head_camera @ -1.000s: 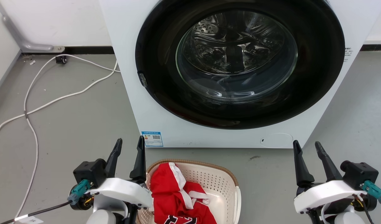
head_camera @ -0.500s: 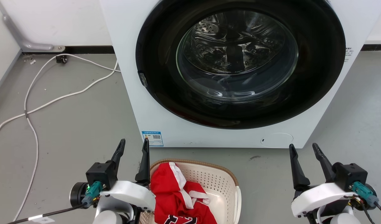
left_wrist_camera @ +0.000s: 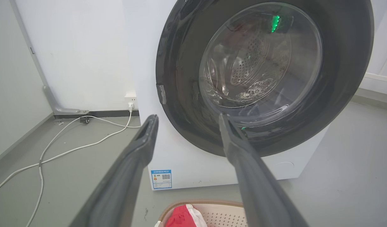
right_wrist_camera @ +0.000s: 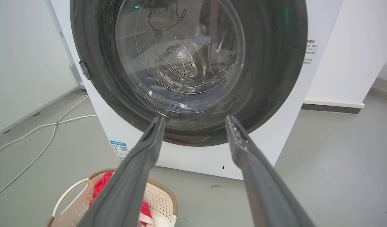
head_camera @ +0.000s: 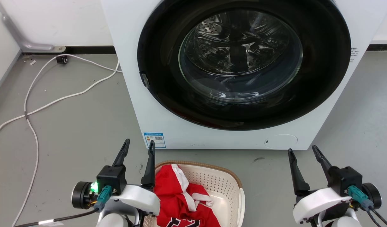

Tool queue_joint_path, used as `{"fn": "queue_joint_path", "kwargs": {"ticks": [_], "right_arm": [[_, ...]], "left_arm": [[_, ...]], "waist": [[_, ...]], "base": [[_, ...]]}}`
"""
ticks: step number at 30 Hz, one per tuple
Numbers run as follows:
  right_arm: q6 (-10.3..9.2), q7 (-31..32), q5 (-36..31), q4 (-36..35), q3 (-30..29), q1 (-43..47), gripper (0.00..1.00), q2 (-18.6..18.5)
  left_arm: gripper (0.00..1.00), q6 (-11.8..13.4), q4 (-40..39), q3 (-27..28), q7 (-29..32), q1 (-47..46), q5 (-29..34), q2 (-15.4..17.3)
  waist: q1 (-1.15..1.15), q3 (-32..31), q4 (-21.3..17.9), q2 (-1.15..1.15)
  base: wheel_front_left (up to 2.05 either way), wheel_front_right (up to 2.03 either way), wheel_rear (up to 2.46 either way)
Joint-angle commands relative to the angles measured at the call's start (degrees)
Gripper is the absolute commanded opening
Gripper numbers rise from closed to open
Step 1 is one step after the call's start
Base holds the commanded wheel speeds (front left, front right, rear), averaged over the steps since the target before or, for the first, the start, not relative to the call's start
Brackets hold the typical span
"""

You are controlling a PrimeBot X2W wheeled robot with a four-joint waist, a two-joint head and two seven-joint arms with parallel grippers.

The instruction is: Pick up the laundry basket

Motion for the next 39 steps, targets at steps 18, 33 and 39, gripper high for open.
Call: {"fn": "queue_joint_path", "kwargs": {"ticks": [18,33,39], "right_arm": [[-0.02,-1.6,-1.7,0.5,0.4,-0.4,1.0,0.3],[-0.02,-1.4,0.1,0.8,0.4,-1.4,1.0,0.3],[-0.02,0.1,0.9,1.2,0.6,-4.5,1.0,0.2]], "left_arm": [[1.0,0.5,-0.3,-0.3,-1.3,0.6,1.1,-0.1],[1.0,0.8,0.0,0.0,-1.3,-0.3,1.1,-0.1],[1.0,0.8,2.2,1.3,-1.3,-5.2,2.3,0.0]], "waist": [[0.0,0.0,0.3,0.0],[0.0,1.3,0.5,0.0],[0.0,6.6,0.7,0.0]], "base": [[0.0,0.0,0.0],[0.0,0.0,0.0],[0.0,0.0,0.0]]}}
